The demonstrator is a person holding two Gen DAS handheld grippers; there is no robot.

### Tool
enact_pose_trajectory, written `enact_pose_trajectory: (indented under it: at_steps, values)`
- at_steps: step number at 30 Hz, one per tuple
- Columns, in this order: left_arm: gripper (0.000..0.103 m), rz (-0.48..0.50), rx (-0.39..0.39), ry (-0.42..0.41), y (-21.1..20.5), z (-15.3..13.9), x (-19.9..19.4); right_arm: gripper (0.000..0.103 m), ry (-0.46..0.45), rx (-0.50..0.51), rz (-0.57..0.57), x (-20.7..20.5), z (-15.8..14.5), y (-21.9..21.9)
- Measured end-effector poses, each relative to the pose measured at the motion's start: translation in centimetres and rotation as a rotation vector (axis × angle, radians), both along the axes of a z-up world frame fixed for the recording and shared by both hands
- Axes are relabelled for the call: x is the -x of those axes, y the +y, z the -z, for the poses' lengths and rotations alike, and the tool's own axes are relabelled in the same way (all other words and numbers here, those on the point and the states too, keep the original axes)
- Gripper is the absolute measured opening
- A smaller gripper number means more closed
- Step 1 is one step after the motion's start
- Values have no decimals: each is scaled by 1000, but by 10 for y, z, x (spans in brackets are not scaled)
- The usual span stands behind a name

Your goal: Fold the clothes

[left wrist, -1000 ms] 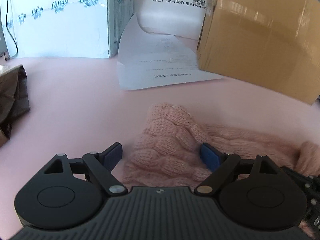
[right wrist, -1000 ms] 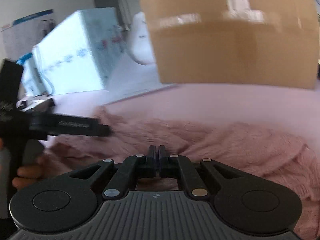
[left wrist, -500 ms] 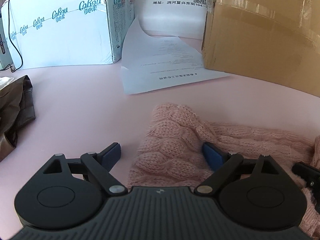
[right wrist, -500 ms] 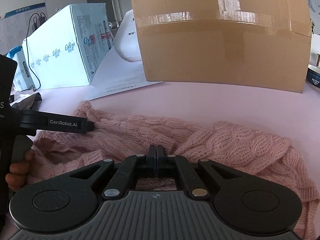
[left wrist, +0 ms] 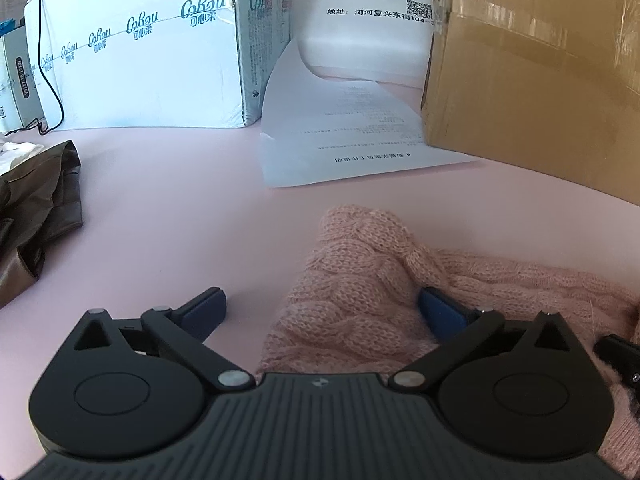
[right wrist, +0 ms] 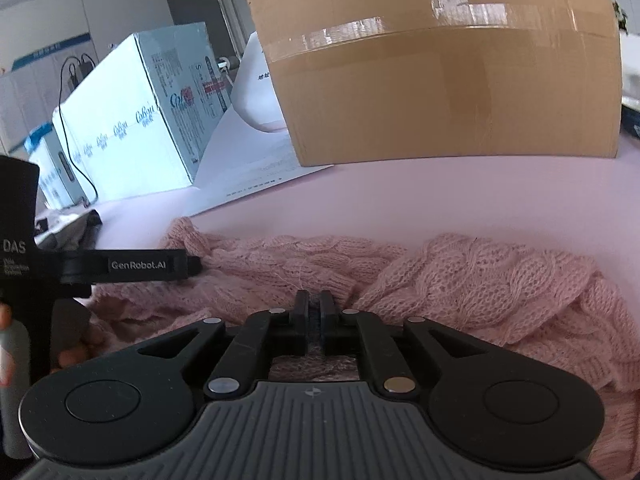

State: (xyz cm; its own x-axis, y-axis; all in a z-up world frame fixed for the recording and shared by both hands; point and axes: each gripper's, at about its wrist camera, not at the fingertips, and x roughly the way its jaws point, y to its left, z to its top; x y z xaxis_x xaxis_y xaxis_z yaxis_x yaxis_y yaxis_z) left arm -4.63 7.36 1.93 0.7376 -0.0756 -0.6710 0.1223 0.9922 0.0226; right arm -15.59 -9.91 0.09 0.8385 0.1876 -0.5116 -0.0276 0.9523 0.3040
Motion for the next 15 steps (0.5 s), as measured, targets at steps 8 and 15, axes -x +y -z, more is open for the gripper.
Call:
enact_pose_trajectory:
  at_steps: [8,15]
  values:
    - [103,1,-2,-3,0,-1,1,103,-17,32,-112,3,-4,14]
    - [103,4,-3,-5,1,0,0,103,-10,15,-111,1,-3,12]
